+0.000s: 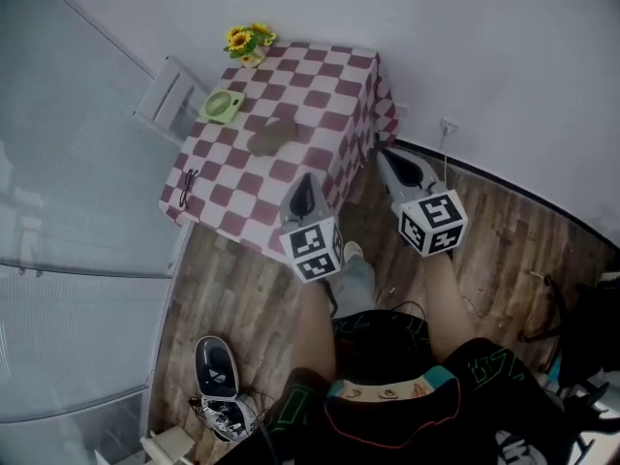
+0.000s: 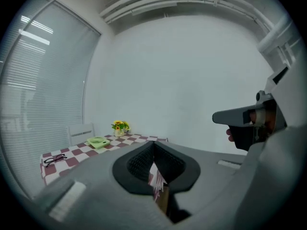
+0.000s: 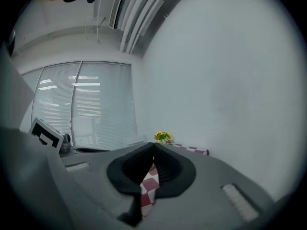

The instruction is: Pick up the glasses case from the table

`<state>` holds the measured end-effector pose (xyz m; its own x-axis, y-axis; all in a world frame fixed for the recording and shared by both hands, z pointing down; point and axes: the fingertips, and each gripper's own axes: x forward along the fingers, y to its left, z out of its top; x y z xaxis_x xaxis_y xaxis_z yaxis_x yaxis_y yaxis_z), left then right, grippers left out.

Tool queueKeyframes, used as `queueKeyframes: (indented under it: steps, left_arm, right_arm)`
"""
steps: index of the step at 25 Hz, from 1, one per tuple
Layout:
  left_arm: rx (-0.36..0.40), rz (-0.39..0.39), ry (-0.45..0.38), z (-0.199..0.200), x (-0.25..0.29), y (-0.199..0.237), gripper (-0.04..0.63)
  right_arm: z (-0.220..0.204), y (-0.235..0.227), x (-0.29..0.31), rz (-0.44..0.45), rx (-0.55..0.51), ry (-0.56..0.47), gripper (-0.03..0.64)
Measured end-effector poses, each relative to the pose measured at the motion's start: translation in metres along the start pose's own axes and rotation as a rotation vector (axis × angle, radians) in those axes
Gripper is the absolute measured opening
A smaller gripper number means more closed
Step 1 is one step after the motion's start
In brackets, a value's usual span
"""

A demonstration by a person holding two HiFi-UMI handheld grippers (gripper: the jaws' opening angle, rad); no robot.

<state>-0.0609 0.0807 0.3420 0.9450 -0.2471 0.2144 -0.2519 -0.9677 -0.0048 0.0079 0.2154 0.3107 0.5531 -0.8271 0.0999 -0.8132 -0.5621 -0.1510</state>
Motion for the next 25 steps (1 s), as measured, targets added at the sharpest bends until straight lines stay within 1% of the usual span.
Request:
queueKeyframes:
  steps: [3,4,7,10,15,18,21,25]
  left_arm:
    - [-0.062,-0.011,0.011,-0.006,0.032,0.006,0.008]
    - [-0.07,-0.009,0.021,-0.009,0.041,0.009,0.008]
    - [-0.056,-0.001,0.066,-0.022,0.066,0.02,0.008]
    - [-0.072,0.016,0.105,-0.033,0.089,0.037,0.008]
    - [-0.09,0.027,0.151,-0.047,0.124,0.057,0.008]
    - [-0.094,0.047,0.166,-0.051,0.142,0.075,0.008]
    - [-0.1,0.078,0.169,-0.051,0.157,0.098,0.008]
    - [-0.13,0.131,0.153,-0.043,0.176,0.13,0.008]
  right_arm:
    - [-0.011,-0.02,0.022,-0.012,0.022,0.031,0.005]
    - [-0.016,-0.029,0.029,-0.023,0.034,0.042,0.005]
    - [-0.029,-0.053,0.049,-0.06,0.069,0.071,0.005]
    - [-0.037,-0.063,0.074,-0.07,0.088,0.097,0.005]
    - [-0.049,-0.069,0.118,-0.055,0.106,0.133,0.005]
    - [-0.053,-0.068,0.146,-0.035,0.105,0.149,0.005]
    - [-0.051,-0.066,0.176,-0.013,0.093,0.161,0.005]
    - [-0.037,-0.061,0.213,0.023,0.056,0.164,0.005]
